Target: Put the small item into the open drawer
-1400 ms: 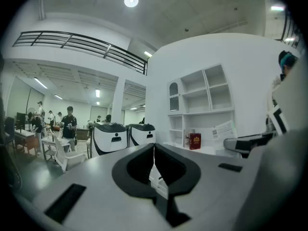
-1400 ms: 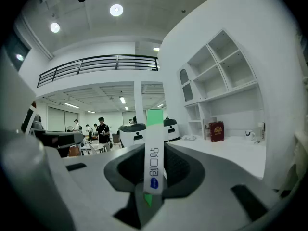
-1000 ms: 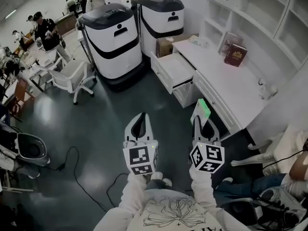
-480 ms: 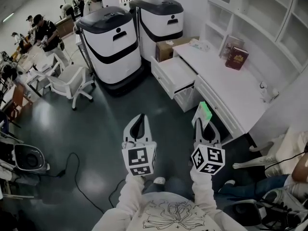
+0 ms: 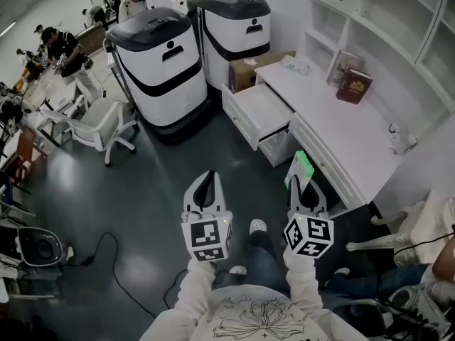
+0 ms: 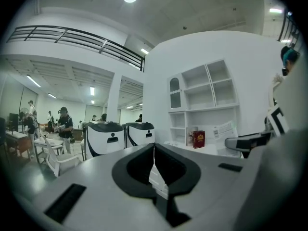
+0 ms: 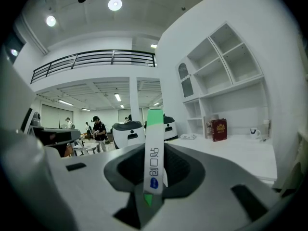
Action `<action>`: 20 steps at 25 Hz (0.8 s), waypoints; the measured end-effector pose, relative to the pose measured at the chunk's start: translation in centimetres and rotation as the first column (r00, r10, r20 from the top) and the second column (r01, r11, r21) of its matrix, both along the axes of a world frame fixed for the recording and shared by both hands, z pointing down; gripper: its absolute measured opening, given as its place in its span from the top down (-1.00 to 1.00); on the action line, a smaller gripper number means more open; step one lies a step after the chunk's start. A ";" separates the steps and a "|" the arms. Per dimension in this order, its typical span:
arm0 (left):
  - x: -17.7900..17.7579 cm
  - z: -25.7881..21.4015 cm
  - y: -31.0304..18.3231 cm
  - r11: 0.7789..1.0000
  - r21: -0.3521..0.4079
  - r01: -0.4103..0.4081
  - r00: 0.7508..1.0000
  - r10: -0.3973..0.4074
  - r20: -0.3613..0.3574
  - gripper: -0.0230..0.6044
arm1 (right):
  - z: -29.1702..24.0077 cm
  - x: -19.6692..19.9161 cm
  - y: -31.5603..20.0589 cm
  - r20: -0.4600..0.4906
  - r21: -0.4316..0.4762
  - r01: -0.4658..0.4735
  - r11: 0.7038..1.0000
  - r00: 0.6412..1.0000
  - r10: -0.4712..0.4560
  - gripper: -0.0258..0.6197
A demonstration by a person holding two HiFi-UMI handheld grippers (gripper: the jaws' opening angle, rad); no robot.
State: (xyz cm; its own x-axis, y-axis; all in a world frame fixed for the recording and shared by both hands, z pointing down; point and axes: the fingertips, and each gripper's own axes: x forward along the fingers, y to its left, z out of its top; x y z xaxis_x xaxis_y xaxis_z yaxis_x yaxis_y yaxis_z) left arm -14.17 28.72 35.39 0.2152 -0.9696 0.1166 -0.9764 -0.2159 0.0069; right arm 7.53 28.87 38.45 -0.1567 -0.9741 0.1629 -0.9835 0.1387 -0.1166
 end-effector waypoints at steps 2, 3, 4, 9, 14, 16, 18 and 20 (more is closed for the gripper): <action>0.6 0.3 -2.1 1.000 -0.006 0.003 1.000 -0.003 0.001 0.90 | 0.3 0.4 -2.2 0.001 -0.007 0.007 1.000 1.000 -0.007 0.64; 1.0 0.5 -3.3 1.000 -0.009 0.005 1.000 -0.005 0.002 0.90 | 0.5 0.7 -3.4 0.002 -0.008 0.009 1.000 1.000 -0.009 0.64; 1.4 0.7 -4.5 1.000 -0.011 0.005 1.000 -0.005 0.003 0.90 | 0.6 1.1 -4.7 0.003 -0.008 0.012 1.000 1.000 -0.012 0.64; 3.7 -0.1 -11.8 1.000 0.007 0.017 1.000 -0.017 0.002 0.90 | -0.1 3.0 -12.6 0.004 0.006 0.042 0.999 0.999 -0.042 0.64; 6.1 -1.1 -19.0 0.999 0.019 0.048 0.999 -0.048 0.000 0.90 | -1.5 5.1 -20.7 0.000 0.022 0.086 0.996 0.996 -0.086 0.64; 6.7 -1.5 -21.5 0.998 0.028 0.059 0.998 -0.059 -0.001 0.90 | -1.9 5.7 -23.5 0.002 0.029 0.100 0.995 0.995 -0.100 0.64; 7.1 -1.7 -23.5 0.997 0.034 0.073 0.997 -0.073 -0.004 0.90 | -2.0 5.9 -25.8 0.002 0.030 0.115 0.993 0.993 -0.115 0.64; 7.5 -1.5 -25.1 0.996 0.030 0.084 0.996 -0.083 -0.007 0.90 | -1.7 6.1 -27.5 0.004 0.025 0.128 0.991 0.992 -0.128 0.64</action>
